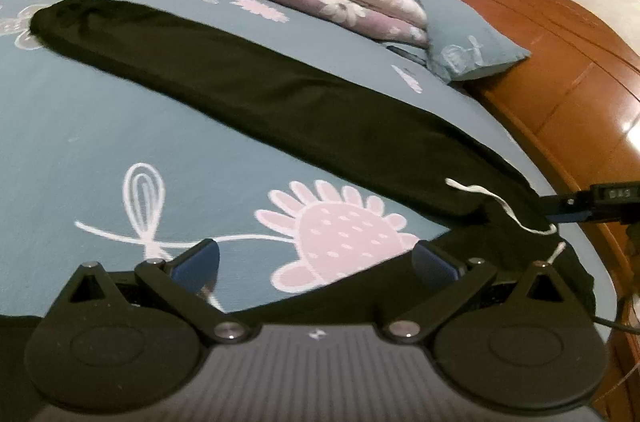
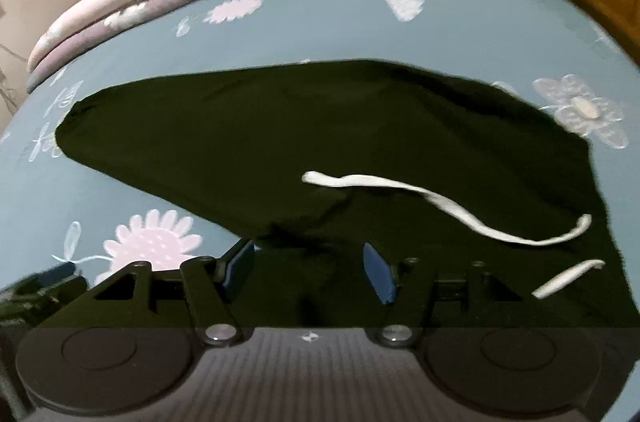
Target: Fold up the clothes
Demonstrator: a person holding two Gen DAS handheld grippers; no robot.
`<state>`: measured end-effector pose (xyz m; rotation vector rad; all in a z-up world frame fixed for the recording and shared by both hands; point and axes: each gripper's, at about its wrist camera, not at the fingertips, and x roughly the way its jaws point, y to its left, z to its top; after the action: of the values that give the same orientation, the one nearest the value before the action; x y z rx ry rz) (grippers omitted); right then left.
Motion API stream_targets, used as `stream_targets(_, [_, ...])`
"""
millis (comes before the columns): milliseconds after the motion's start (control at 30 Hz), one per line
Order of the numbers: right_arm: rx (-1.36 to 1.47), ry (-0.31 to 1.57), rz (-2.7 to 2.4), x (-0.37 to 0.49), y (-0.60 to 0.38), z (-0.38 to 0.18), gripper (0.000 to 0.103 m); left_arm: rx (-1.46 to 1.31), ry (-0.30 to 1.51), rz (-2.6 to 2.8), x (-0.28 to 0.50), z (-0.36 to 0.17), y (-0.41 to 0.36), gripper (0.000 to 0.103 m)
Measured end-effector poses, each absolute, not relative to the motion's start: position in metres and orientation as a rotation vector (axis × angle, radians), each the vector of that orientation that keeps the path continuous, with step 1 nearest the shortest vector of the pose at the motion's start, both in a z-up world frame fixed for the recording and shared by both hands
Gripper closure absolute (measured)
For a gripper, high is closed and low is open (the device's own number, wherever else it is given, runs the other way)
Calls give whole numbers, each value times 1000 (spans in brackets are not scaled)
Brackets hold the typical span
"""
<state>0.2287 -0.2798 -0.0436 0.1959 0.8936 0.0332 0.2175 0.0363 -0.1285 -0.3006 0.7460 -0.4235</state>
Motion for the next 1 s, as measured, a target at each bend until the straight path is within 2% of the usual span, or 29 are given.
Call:
stream_targets(267, [448,792,102,230,-342,-83,37,-322,719,-581,208,-109,3,1])
stream_targets(467, [595,639,211,227,-370,-105,33,-173,821,-719,230,-104,-86,1])
stream_targets(600, [529,654,250,222,-375,-108,33,-66,879,-718,258,-114,-132,1])
stream_targets(800, [568,625,258,204,-399,-106,31,-212,1019,-783,288,-143,-153,1])
stream_targets(1000, [651,594,251,206,-412,-102,31,-284,993,-850,314,-152,-172,1])
